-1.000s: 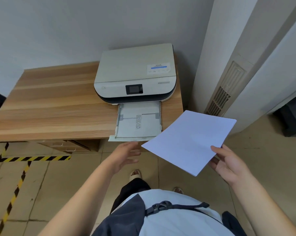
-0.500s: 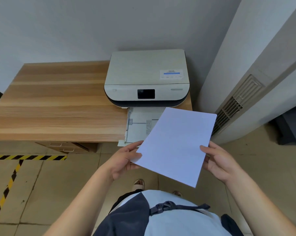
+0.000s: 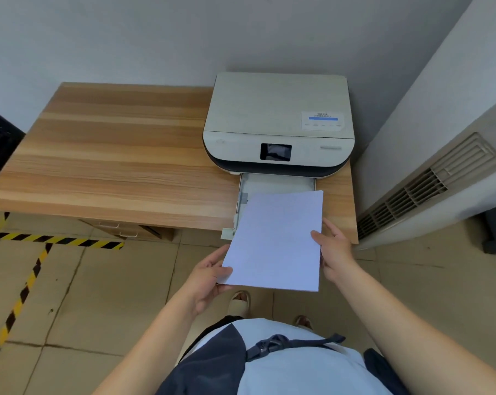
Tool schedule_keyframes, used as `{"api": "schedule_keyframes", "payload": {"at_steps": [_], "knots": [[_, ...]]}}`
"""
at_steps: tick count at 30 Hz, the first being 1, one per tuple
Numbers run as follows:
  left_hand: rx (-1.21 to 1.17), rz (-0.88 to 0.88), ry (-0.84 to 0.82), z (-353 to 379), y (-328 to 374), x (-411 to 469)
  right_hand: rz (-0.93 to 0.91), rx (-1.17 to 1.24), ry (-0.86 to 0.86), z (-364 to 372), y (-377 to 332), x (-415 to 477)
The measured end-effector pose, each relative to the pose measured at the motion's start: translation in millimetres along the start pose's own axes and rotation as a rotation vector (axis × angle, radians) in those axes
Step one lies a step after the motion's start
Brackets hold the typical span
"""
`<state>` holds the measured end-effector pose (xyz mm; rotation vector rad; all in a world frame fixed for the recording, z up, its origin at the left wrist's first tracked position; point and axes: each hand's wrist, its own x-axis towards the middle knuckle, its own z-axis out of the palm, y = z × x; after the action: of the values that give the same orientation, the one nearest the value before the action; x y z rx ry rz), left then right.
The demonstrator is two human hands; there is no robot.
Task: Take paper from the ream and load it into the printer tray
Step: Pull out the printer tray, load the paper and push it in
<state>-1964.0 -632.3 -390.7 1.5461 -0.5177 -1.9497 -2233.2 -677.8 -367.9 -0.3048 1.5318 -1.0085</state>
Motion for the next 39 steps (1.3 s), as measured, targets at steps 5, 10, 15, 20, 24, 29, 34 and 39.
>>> {"api": "schedule_keyframes", "payload": {"at_steps": [5,10,15,20,24,29,34,39], "knots": [[0.000,0.000,0.030,-6.7,1.2,7.0,0.001,-0.042,0.034,18.0,-0.3,9.8],[-0.020,-0.040,0.041,-9.2,-7.9,17.4,0.028,-0.099,0.032,19.5,0.7,19.3],[-0.050,-0.029,0.061,-2.2,-18.1,21.6,0.100,-0.240,-0.012,14.6,-4.0,28.0],[-0.048,0.004,0.087,4.5,-22.4,21.5,0.115,-0.270,0.001,11.2,-0.1,40.4],[-0.022,0.010,0.091,8.0,-21.3,21.1,0.123,-0.246,0.021,8.7,8.7,50.1],[0.007,0.002,0.104,7.8,-21.6,23.4,0.152,-0.112,0.066,5.5,26.9,47.2],[0.036,-0.016,0.122,8.9,-29.9,27.3,0.185,-0.123,0.145,-5.5,48.9,28.9],[0.038,-0.041,0.137,11.3,-37.6,32.6,0.183,-0.198,0.139,-23.5,70.3,16.0]]}}
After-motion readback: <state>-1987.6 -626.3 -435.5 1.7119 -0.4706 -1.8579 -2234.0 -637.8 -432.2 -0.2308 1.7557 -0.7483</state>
